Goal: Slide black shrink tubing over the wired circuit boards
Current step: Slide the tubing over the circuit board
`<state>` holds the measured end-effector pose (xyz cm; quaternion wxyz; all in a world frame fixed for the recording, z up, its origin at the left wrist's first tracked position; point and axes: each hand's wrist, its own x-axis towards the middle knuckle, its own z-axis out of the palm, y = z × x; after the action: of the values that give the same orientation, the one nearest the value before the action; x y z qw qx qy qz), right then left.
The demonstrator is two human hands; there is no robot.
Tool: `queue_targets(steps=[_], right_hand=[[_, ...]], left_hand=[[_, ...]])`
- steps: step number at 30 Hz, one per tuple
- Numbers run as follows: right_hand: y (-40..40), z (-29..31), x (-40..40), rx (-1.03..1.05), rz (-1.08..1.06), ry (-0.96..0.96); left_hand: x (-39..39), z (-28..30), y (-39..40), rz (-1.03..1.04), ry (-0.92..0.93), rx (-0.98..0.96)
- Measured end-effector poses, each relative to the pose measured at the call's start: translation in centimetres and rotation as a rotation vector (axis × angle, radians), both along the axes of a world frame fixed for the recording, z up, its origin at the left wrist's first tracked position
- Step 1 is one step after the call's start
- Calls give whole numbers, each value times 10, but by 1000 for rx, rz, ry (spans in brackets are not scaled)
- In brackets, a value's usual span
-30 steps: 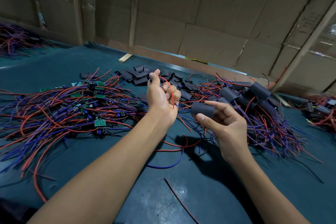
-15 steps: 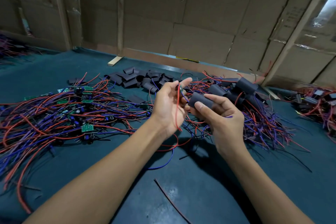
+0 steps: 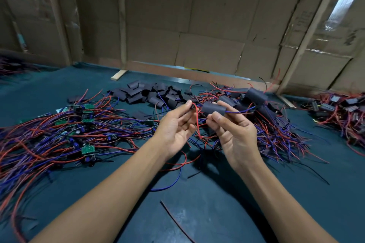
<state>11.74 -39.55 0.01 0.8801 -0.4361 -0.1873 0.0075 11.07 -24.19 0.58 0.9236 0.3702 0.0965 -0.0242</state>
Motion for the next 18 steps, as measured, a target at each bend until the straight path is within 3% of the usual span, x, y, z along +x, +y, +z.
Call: queue_targets(steps=[6,11,18], right_hand=[[-6,-9,4,-489,-321,-227],[-2,-16,6,-565,-429,-326],[-7,-17,9,-758,-663,-676]], left_hand=[[-1,-5,-5,-113,32,-36],[-2,-5,0,-141,52,-103],[-3,-3,-2,-123,91,-81]])
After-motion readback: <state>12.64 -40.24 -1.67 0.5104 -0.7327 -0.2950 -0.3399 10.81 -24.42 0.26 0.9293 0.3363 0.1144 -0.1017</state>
